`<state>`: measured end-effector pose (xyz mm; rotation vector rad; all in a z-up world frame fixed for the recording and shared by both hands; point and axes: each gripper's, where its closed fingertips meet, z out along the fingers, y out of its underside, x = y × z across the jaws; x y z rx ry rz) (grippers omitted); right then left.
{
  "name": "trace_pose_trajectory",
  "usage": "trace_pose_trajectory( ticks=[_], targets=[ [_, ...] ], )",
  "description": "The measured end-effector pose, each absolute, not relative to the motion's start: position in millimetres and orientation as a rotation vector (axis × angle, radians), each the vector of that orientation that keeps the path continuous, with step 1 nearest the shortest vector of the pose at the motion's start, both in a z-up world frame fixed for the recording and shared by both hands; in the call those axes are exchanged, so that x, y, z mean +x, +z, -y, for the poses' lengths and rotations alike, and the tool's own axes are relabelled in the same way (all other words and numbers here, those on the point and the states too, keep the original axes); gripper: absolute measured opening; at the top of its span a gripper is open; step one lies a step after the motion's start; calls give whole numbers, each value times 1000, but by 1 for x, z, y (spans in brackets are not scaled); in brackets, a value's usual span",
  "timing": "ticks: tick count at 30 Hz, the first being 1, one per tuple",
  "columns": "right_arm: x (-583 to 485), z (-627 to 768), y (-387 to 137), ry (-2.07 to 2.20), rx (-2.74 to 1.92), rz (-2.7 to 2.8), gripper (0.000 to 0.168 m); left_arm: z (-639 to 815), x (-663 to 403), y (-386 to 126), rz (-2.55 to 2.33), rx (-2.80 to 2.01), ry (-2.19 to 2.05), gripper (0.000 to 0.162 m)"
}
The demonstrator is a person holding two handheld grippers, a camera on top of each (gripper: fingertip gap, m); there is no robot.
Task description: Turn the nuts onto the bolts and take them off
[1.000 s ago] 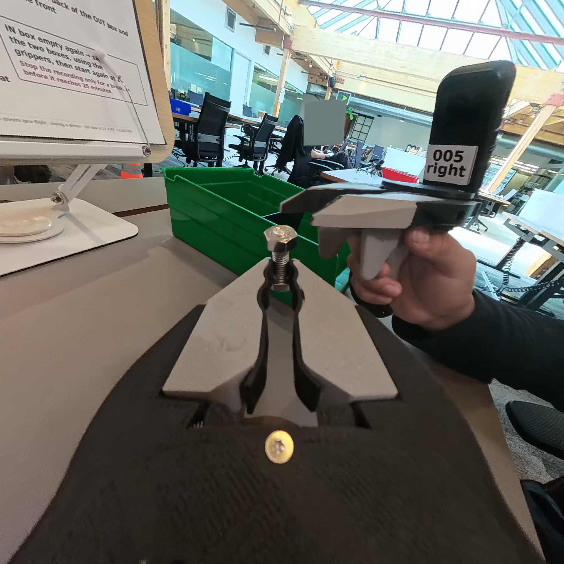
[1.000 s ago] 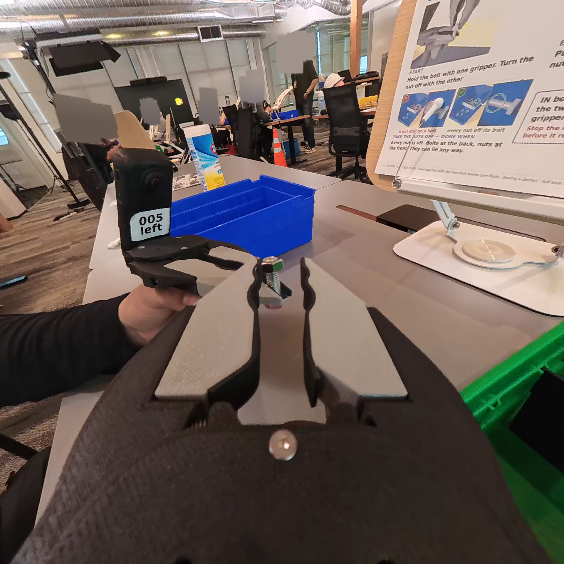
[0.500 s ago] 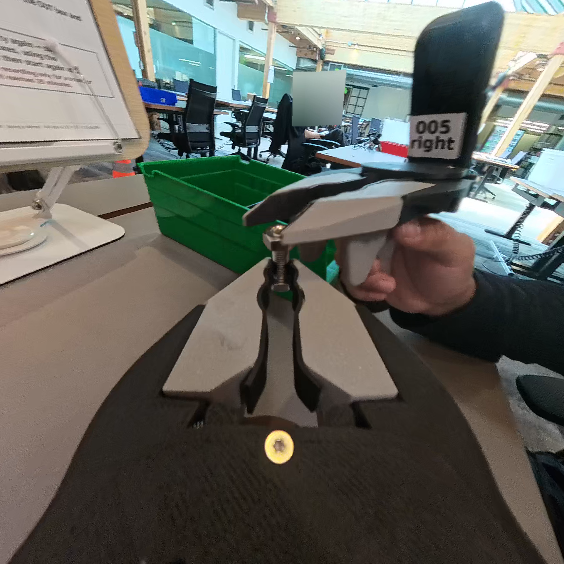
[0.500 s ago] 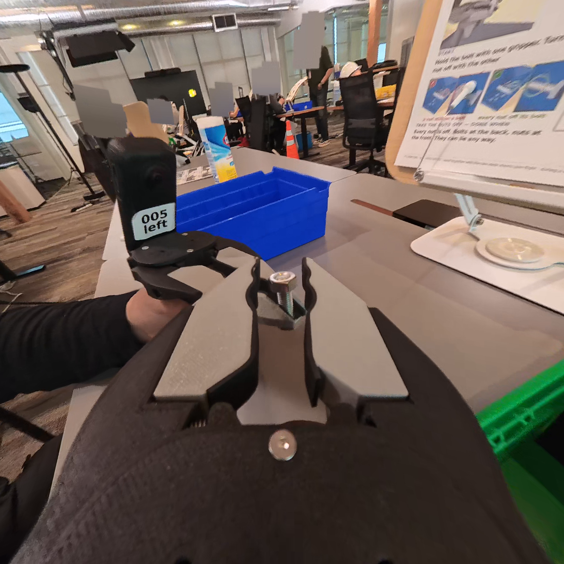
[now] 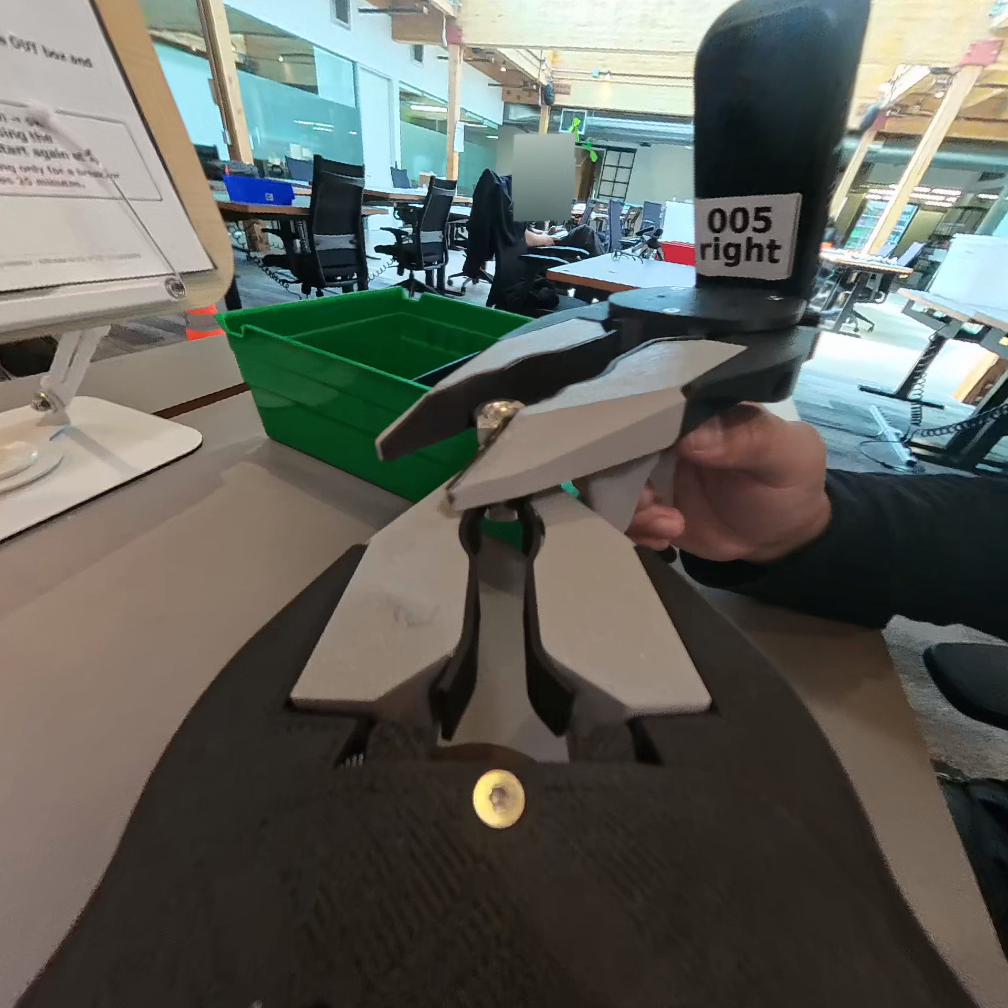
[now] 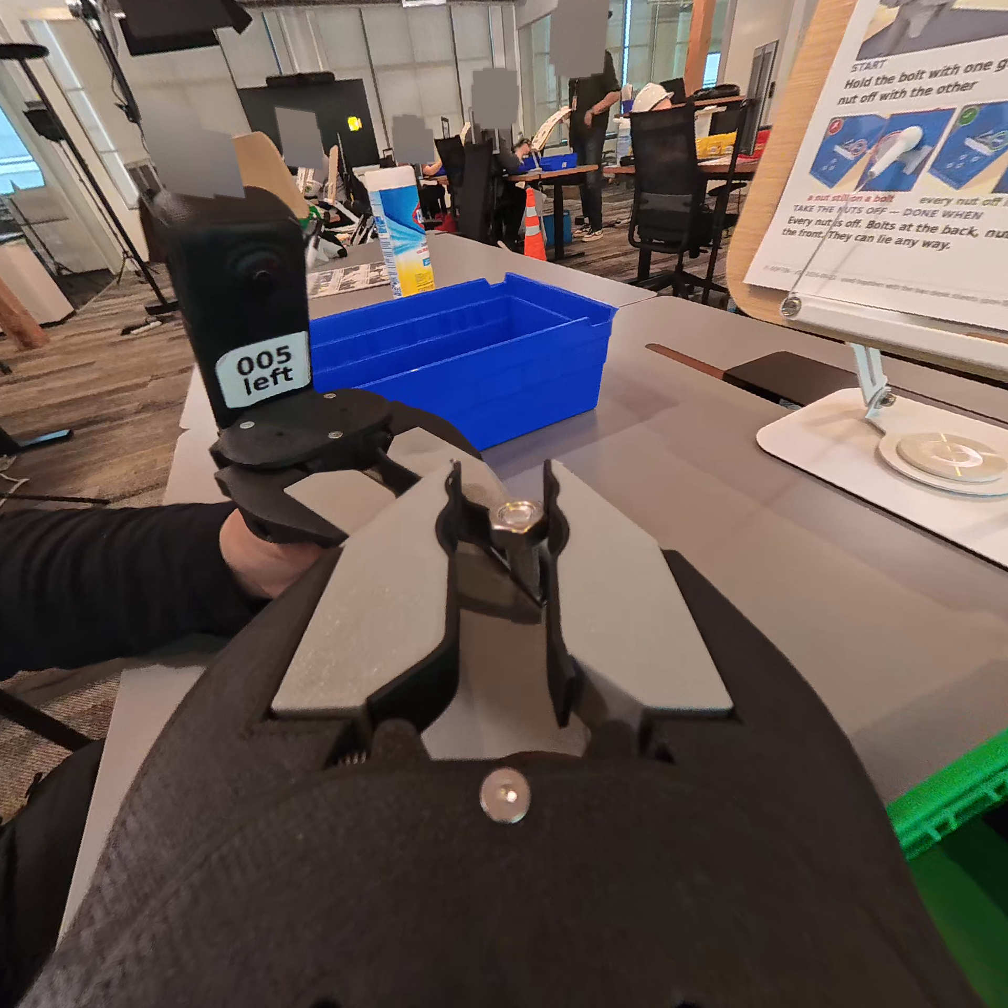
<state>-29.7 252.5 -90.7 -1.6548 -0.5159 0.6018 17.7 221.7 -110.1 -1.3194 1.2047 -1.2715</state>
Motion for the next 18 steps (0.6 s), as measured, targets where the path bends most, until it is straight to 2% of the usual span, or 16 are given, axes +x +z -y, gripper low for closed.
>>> trace_pose_trajectory(
  ticks=[11,15,18],
  targets=[
    [-11,-255,-83,601,-1647,456,17,-251,9,-113,-1095,-1401,-1220,6],
    [-24,-255,-91,630,-1657,483,28,-237,14,-114,-1167,-1363,-1224,6],
    [-27,-256,-96,605,-1678,506,23,-225,18,-113,-1224,-1305,-1199,6]
  ],
)
